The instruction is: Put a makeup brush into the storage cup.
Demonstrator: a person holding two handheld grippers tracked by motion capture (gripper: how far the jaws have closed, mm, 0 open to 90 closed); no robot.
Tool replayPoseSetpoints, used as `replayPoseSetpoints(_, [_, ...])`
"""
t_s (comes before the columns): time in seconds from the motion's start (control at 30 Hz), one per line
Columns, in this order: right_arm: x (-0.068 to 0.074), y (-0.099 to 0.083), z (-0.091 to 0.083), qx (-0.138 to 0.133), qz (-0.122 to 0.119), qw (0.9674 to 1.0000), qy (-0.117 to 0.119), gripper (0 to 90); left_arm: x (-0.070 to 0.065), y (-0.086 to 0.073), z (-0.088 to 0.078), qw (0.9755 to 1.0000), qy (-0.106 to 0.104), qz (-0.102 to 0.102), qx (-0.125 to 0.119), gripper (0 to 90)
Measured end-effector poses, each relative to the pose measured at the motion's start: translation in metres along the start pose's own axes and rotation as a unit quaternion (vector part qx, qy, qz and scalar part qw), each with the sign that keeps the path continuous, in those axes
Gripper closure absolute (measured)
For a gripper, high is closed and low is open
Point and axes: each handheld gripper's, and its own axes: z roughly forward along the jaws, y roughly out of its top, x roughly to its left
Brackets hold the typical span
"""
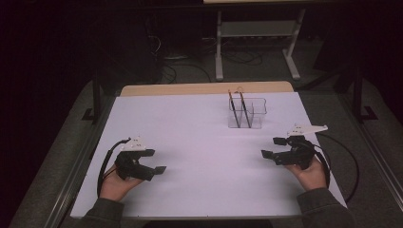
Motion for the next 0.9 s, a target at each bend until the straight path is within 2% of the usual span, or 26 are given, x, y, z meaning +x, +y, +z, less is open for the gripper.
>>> replayPoseSetpoints(0.37, [0.003, -0.008, -0.007, -0.011, -0.001, 0.9999, 0.000, 21.0, -0.001, -0.002, 0.001, 1.0000, -0.002, -0.003, -0.002, 19.2])
replayPoseSetpoints(0.57, [0.004, -0.013, -0.010, -0.016, 0.005, 0.9999, 0.000, 20.9, -0.001, -0.003, 0.001, 1.0000, -0.005, -0.004, 0.000, 19.3])
replayPoseSetpoints(0.6, [0.004, -0.014, -0.011, -0.017, 0.003, 0.9999, 0.000, 20.9, -0.001, -0.004, 0.002, 0.9999, -0.007, -0.009, 0.000, 19.3])
replayPoseSetpoints(0.77, [0.004, -0.018, -0.013, -0.018, 0.009, 0.9998, 0.001, 20.3, 0.001, -0.005, 0.002, 0.9999, -0.009, -0.001, 0.007, 19.4])
replayPoseSetpoints(0.8, [0.004, -0.018, -0.013, -0.020, 0.008, 0.9998, 0.001, 20.3, 0.000, -0.005, 0.003, 0.9999, -0.010, -0.007, 0.001, 19.4])
replayPoseSetpoints(0.9, [0.004, -0.020, -0.014, -0.019, 0.011, 0.9998, 0.001, 20.2, -0.001, -0.005, 0.003, 0.9999, -0.013, -0.009, 0.004, 19.4])
